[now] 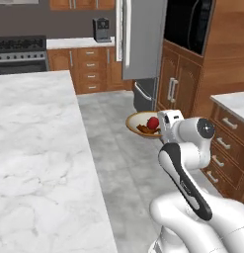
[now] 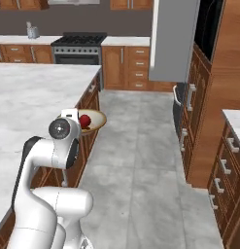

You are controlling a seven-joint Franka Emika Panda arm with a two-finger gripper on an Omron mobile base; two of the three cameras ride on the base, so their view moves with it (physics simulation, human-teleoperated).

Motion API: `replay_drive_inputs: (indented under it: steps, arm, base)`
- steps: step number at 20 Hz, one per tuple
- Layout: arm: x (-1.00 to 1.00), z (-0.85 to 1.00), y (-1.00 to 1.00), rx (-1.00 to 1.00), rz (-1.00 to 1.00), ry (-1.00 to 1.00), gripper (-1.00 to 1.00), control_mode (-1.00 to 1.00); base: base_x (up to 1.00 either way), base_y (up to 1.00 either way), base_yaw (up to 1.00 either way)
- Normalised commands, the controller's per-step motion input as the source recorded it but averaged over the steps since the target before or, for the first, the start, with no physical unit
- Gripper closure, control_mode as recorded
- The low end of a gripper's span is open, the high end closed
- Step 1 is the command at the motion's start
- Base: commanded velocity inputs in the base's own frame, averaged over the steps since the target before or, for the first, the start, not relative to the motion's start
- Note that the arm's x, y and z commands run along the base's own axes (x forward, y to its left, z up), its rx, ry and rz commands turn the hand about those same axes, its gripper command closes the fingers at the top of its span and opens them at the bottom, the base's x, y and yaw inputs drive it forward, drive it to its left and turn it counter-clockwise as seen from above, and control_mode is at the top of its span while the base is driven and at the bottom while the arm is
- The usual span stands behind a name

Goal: Pick the chicken drumstick and tomato from their plates and place them in the bowl. Then put the bowl in the fridge.

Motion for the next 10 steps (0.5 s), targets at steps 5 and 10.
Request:
replay_drive_inputs:
  steps: [5, 10]
  arm:
    - [0.0, 0.0, 0.0, 0.0, 0.0, 0.0, 1.0, 1.0]
    - [0.0, 0.0, 0.0, 0.0, 0.0, 0.0, 1.0, 1.0]
  base:
    - [0.94, 0.0, 0.0]
    - [0.94, 0.0, 0.0]
